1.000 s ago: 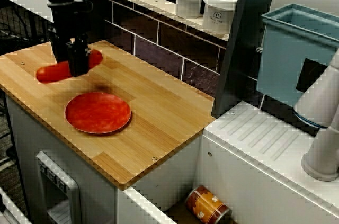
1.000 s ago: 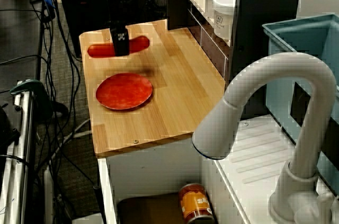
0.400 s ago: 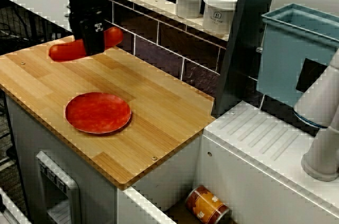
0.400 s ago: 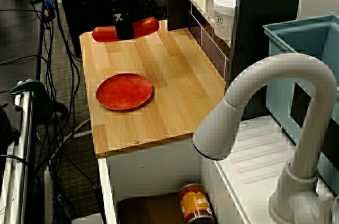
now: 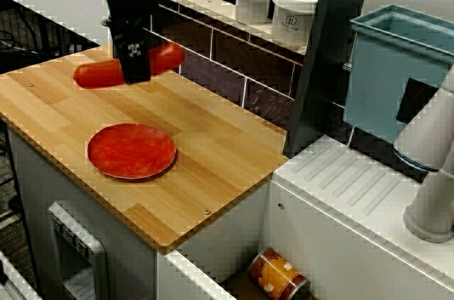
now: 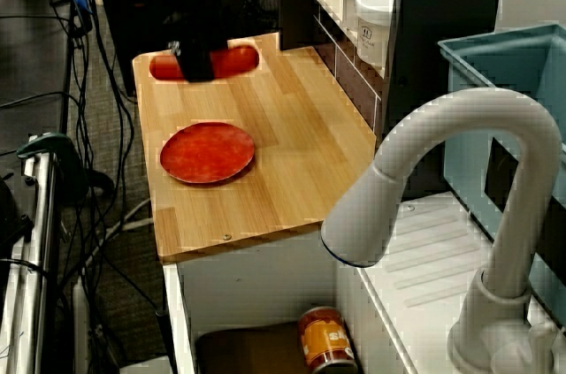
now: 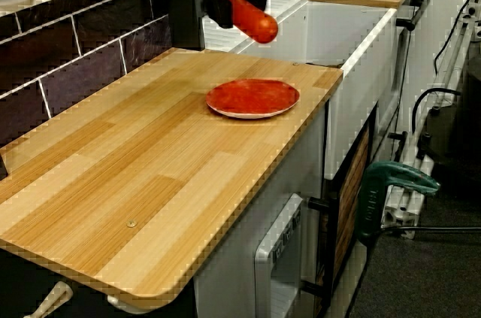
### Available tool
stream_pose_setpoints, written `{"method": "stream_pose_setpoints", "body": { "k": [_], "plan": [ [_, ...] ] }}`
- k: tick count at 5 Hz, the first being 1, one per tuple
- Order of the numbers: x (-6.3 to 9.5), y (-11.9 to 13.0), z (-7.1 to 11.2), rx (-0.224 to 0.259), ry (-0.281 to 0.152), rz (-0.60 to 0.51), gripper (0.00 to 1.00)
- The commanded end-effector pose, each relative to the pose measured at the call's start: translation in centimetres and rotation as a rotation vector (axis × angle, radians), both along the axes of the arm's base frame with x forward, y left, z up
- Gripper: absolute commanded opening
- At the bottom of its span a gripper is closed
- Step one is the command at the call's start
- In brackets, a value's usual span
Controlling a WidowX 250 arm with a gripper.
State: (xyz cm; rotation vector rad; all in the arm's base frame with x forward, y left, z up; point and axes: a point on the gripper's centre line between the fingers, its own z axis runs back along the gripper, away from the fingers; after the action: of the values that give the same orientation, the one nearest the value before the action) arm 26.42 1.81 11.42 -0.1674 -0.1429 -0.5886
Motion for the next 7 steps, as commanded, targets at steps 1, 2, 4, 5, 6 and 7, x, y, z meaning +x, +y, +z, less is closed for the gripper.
{"method": "stream_pose_setpoints", "body": {
  "k": [1, 2, 4, 5, 6, 7],
  "plan": [
    [-2.0, 0.5, -2.7, 0.134, -0.097, -0.099, 0.0],
    [-2.8, 0.7, -4.7, 0.209, -0.158, -0.133, 0.0],
    [-2.8, 1.4, -6.7, 0.245, -0.095, -0.111, 1.0],
    [-2.3, 2.6, -6.0, 0.207, -0.071, -0.071, 1.0],
    [-1.7, 3.5, -5.3, 0.173, -0.054, -0.04, 1.0],
    [-1.4, 4.0, -3.9, 0.143, -0.052, -0.037, 1.0]
  ]
}}
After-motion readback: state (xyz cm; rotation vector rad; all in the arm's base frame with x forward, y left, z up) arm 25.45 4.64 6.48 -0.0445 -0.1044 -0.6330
